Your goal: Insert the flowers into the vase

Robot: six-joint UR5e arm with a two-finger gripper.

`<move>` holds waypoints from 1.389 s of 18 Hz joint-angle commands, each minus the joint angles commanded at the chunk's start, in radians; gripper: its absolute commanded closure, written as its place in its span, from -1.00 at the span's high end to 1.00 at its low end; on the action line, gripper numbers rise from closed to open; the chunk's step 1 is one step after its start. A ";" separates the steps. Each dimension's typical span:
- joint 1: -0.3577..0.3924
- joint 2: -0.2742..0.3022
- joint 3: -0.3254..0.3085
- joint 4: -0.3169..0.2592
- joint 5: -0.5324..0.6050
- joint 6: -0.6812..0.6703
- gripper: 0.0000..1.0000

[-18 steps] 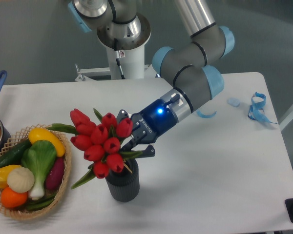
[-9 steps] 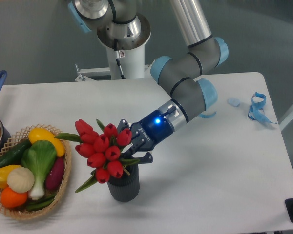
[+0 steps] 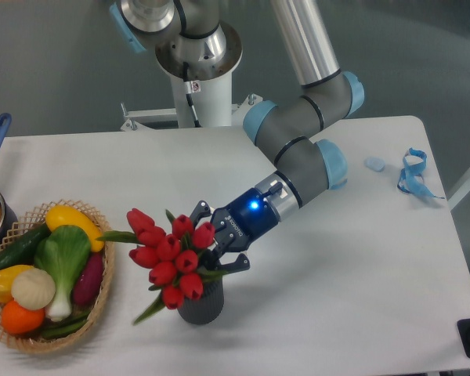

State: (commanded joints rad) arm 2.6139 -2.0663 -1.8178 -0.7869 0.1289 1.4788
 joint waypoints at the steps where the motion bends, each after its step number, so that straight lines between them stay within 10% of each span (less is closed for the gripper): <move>1: 0.002 0.000 0.002 0.000 0.000 0.002 0.79; 11: 0.063 0.078 0.005 0.005 0.127 0.097 1.00; 25: 0.285 0.382 0.047 -0.009 0.866 0.130 1.00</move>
State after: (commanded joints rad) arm 2.8991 -1.6845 -1.7704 -0.7961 0.9950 1.6091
